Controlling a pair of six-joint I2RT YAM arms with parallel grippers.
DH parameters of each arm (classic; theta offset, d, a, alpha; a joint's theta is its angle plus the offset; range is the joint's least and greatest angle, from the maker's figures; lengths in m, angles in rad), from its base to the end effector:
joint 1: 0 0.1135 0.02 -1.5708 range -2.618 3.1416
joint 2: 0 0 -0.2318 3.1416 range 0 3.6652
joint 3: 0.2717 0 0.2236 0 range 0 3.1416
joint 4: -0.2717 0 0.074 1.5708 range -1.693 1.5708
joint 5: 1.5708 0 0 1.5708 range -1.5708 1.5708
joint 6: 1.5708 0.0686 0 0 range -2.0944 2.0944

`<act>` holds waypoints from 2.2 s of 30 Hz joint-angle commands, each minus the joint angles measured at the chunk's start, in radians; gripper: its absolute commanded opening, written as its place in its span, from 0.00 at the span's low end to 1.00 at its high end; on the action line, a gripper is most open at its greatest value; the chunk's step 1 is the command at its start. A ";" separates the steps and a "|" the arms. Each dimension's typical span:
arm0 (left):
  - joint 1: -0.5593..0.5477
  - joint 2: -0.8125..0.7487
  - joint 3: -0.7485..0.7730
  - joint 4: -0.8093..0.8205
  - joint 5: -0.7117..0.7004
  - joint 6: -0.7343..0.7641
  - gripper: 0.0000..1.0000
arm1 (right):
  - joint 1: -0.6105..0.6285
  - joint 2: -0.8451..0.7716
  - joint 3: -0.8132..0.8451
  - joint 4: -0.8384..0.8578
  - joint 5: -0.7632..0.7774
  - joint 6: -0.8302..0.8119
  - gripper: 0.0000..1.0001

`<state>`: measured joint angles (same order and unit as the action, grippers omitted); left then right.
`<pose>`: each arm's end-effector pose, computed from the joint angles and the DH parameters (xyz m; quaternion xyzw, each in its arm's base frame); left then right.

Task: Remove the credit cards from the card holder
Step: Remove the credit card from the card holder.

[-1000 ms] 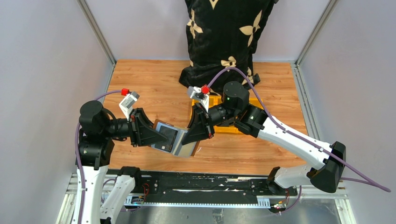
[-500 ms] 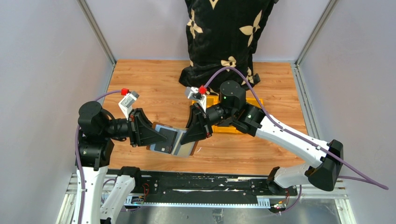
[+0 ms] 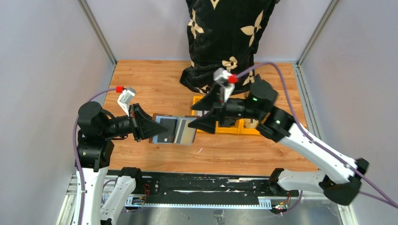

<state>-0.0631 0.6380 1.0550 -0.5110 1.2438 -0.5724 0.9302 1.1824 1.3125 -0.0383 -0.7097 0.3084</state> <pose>0.0977 -0.0713 0.3846 0.2281 0.6805 -0.5802 0.3851 0.1217 0.2380 0.4270 -0.4377 0.5231 0.5928 0.4282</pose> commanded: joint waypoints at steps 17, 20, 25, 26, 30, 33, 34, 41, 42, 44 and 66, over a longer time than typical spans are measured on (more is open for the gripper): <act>0.000 -0.014 0.025 0.070 -0.235 -0.037 0.00 | 0.070 0.044 -0.247 0.539 0.069 0.503 0.77; -0.001 -0.017 0.015 0.103 -0.212 -0.074 0.00 | 0.068 0.073 -0.256 0.536 0.076 0.493 0.77; 0.000 -0.018 -0.001 0.129 -0.173 -0.109 0.00 | 0.068 0.120 -0.263 0.645 0.046 0.548 0.73; 0.000 -0.019 -0.008 0.138 -0.161 -0.123 0.00 | 0.068 0.128 -0.258 0.665 0.039 0.559 0.71; 0.000 -0.019 -0.025 0.174 -0.119 -0.172 0.00 | 0.068 0.151 -0.240 0.712 0.014 0.596 0.65; 0.000 -0.020 -0.032 0.191 -0.089 -0.196 0.04 | 0.068 0.165 -0.239 0.752 0.011 0.626 0.58; 0.000 -0.021 -0.037 0.200 -0.079 -0.207 0.05 | 0.068 0.172 -0.239 0.764 0.012 0.639 0.56; -0.001 -0.032 -0.063 0.243 -0.018 -0.247 0.14 | 0.068 0.205 -0.243 0.850 0.039 0.712 0.22; 0.000 -0.031 -0.065 0.243 -0.011 -0.248 0.15 | 0.068 0.205 -0.243 0.862 0.037 0.720 0.18; -0.001 -0.031 -0.066 0.244 0.010 -0.252 0.18 | 0.068 0.202 -0.247 0.887 0.025 0.730 0.11; 0.000 -0.020 -0.069 0.520 0.003 -0.516 0.04 | 0.076 0.120 -0.371 0.937 -0.098 0.730 0.12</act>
<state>-0.0566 0.6228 0.9699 -0.0849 1.2438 -1.0252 0.9943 1.3342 0.9802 0.8959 -0.7616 1.0546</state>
